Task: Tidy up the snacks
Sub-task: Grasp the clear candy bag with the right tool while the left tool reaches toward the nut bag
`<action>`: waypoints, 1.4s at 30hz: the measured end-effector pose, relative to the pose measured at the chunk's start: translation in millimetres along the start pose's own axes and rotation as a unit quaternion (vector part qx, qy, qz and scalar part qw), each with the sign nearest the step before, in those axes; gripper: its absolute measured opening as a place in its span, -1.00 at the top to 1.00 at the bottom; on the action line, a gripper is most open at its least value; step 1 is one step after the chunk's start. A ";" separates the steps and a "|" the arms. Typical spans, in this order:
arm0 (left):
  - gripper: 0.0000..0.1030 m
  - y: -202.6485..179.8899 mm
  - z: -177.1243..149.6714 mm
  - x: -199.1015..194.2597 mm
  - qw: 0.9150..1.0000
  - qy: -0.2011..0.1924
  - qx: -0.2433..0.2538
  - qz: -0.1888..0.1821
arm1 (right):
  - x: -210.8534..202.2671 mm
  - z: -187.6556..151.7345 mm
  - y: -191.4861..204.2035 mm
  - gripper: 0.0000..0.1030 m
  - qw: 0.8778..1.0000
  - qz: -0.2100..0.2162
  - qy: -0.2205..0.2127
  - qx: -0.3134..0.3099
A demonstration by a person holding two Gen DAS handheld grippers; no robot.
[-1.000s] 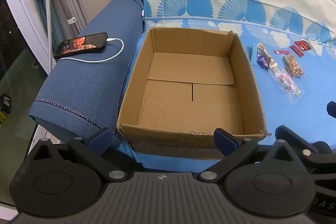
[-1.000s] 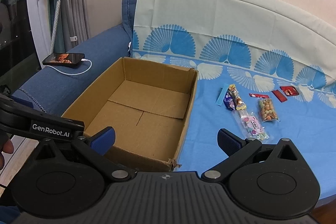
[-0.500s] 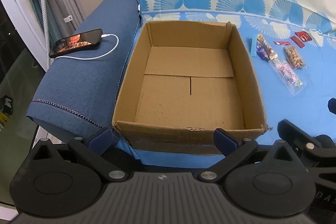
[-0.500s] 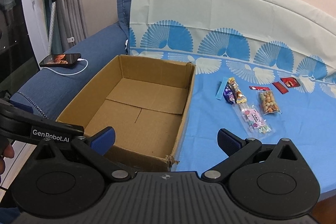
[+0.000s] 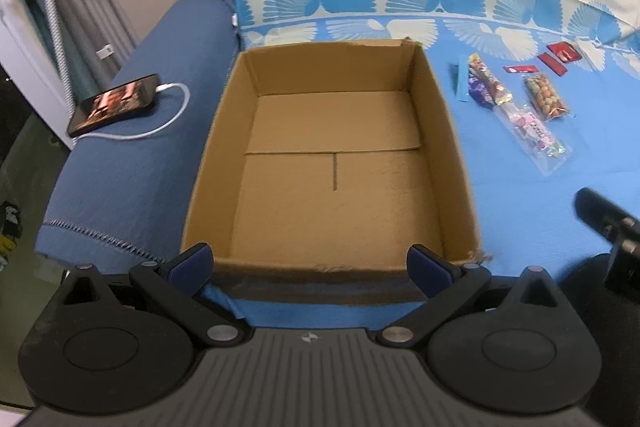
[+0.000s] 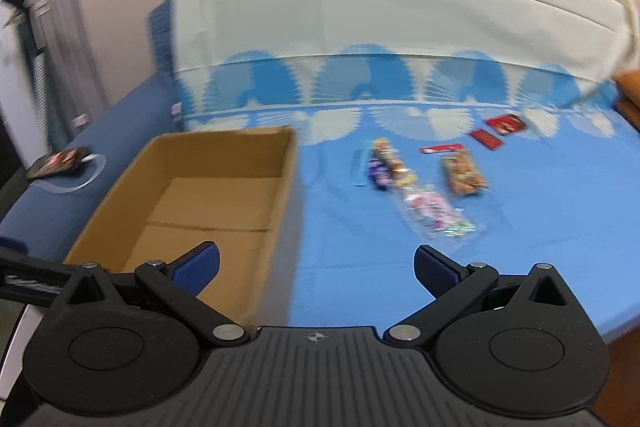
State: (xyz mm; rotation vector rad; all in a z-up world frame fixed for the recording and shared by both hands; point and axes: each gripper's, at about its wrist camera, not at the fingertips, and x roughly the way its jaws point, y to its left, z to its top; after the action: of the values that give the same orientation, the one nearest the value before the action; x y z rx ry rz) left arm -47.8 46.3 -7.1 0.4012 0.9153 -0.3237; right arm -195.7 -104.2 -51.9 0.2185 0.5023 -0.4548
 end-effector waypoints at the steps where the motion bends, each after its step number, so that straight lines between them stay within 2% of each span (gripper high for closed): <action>1: -1.00 -4.6 3.5 1.1 1.000 0.001 0.001 0.001 | 2.7 1.3 -10.8 -1.00 1.000 -0.009 -0.007 0.010; 6: -1.00 -30.3 26.7 5.6 1.000 -0.006 0.020 0.011 | 30.1 5.4 -71.0 -1.00 0.996 -0.073 0.006 0.050; 10: -1.00 -50.3 49.3 15.4 0.999 0.001 0.030 0.015 | 76.3 8.0 -113.5 -1.00 0.993 -0.096 0.028 0.060; 12: -1.00 -58.6 63.8 23.4 0.999 0.010 0.028 0.015 | 107.2 7.5 -130.0 -1.00 0.993 -0.095 0.047 0.055; 16: -1.00 -80.9 97.4 39.7 0.999 0.013 0.033 0.018 | 167.9 6.6 -152.8 -1.00 0.993 -0.058 0.097 0.047; 20: -1.00 -113.3 133.5 62.2 0.998 0.008 0.053 0.016 | 224.3 5.4 -159.4 -1.00 0.990 -0.038 0.131 0.026; 25: -1.00 -151.5 170.6 95.9 0.998 0.013 0.066 0.018 | 285.3 12.6 -152.2 -1.00 0.989 -0.009 0.149 -0.020; 30: -1.00 -176.4 194.3 122.6 0.997 0.025 0.073 0.014 | 337.1 4.9 -136.1 -1.00 0.979 -0.028 0.167 -0.109; 31: -1.00 -180.1 196.8 126.1 0.997 0.026 0.075 0.015 | 345.9 2.3 -138.4 -1.00 0.977 -0.043 0.176 -0.109; 33: -1.00 -188.0 200.6 133.2 0.996 0.028 0.081 0.013 | 350.2 -0.3 -156.0 -0.97 0.984 -0.040 0.160 -0.061; 34: -1.00 -191.9 201.7 135.6 0.996 0.030 0.084 0.013 | 347.4 -0.4 -162.9 -0.84 0.987 -0.042 0.146 -0.043; 35: -1.00 -195.8 202.7 138.4 0.996 0.030 0.086 0.013 | 342.9 -0.1 -167.6 -0.36 0.990 -0.047 0.131 -0.038; 36: -1.00 -199.9 203.4 141.1 0.996 0.030 0.089 0.013 | 335.8 1.0 -172.8 0.23 0.992 -0.022 0.117 -0.031; 38: -1.00 -207.8 204.5 145.4 0.995 0.032 0.093 0.010 | 320.2 3.5 -179.5 0.65 0.995 0.004 0.097 -0.015; 39: -1.00 -212.7 205.3 147.4 0.995 0.032 0.095 0.007 | 312.4 4.8 -181.0 0.75 0.995 0.004 0.093 -0.021; 42: -1.00 -232.3 209.8 151.8 0.995 0.026 0.101 -0.011 | 282.6 9.4 -194.5 0.77 0.997 0.012 0.070 0.001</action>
State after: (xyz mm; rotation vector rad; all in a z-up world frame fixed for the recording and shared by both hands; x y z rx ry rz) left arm 84.0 -270.8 -62.1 0.5880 0.9419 -0.4283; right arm -62.9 -381.0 -205.3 0.2602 0.6364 -0.4186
